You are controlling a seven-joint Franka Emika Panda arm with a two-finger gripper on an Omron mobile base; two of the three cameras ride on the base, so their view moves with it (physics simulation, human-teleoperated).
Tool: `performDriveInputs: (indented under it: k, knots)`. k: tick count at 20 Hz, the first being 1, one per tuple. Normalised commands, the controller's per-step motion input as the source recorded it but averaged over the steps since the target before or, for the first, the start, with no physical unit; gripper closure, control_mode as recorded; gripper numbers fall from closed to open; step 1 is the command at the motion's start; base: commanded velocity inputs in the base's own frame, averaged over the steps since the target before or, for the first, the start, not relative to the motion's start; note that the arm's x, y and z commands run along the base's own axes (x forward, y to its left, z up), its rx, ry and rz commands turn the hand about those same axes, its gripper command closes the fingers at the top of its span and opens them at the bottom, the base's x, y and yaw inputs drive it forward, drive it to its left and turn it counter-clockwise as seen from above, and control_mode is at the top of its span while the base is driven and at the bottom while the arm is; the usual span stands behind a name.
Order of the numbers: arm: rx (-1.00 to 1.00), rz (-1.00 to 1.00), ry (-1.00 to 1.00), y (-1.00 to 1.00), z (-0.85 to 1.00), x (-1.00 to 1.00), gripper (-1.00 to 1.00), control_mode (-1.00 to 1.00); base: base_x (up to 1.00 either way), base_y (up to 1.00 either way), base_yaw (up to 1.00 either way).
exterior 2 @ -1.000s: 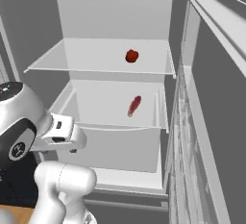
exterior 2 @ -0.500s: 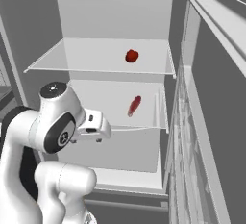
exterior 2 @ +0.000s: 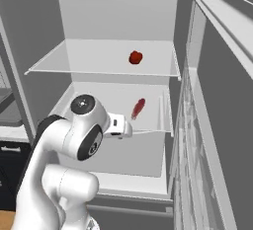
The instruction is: Place one bell pepper and one steak in each tupperware on the nearby counter, to pack two identical lunches.
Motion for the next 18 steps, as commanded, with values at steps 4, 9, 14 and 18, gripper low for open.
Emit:
performDriveInputs:
  k: [4,9,14,18]
  knots:
    - [0.00,0.00,-0.06,-0.11,-0.06,0.71,-1.00,-1.00,0.00,0.00,0.00]
    - [0.00,0.00,0.00,-0.03,0.00,0.66,-1.00,-1.00,0.00,0.00,0.00]
    - [0.00,0.00,0.00,-0.15,-0.23,0.53,-1.00,-1.00,0.00,0.00,0.00]
    - [0.00,0.00,0.00,-0.20,-0.13,0.64,-1.00,-1.00,0.00,0.00,0.00]
